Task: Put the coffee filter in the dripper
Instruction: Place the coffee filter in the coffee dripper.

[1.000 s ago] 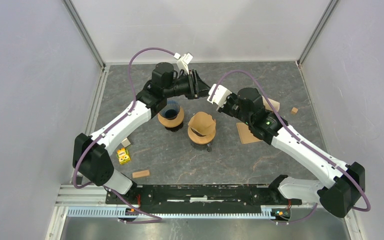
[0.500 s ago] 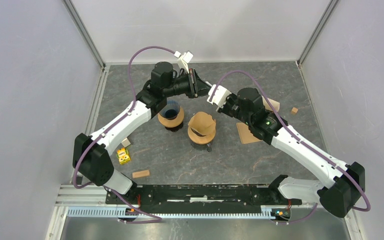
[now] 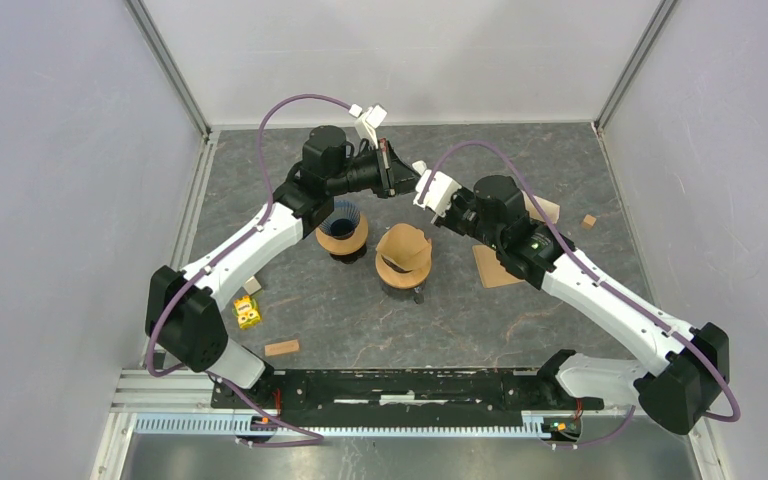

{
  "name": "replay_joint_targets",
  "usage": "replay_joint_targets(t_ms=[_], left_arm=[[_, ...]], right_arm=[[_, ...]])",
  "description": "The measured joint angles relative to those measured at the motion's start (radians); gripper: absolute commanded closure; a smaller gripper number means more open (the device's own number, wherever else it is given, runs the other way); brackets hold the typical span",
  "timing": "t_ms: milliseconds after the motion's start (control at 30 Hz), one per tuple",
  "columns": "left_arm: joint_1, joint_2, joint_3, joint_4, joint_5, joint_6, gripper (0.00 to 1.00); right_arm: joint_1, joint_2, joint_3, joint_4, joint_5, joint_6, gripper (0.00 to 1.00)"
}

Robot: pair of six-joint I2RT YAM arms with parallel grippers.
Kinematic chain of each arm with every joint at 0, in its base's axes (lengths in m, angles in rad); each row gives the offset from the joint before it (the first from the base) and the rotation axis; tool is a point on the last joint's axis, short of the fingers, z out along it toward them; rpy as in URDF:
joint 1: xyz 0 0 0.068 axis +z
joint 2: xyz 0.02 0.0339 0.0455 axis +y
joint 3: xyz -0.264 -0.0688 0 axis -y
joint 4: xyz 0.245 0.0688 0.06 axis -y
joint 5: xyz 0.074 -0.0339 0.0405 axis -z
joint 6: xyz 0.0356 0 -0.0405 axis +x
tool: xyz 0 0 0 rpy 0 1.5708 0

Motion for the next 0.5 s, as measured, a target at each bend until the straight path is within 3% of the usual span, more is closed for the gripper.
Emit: replay_joint_targets(t_ms=[300, 500], left_arm=[[0.000, 0.000, 0.011, -0.063, -0.031, 0.009, 0.98], [0.000, 0.000, 0.091, -0.187, -0.068, 0.068, 0.98]], right_arm=[[0.000, 0.000, 0.000, -0.008, -0.072, 0.001, 0.70], [-0.004, -0.029, 0.000, -0.047, -0.095, 0.000, 0.62]])
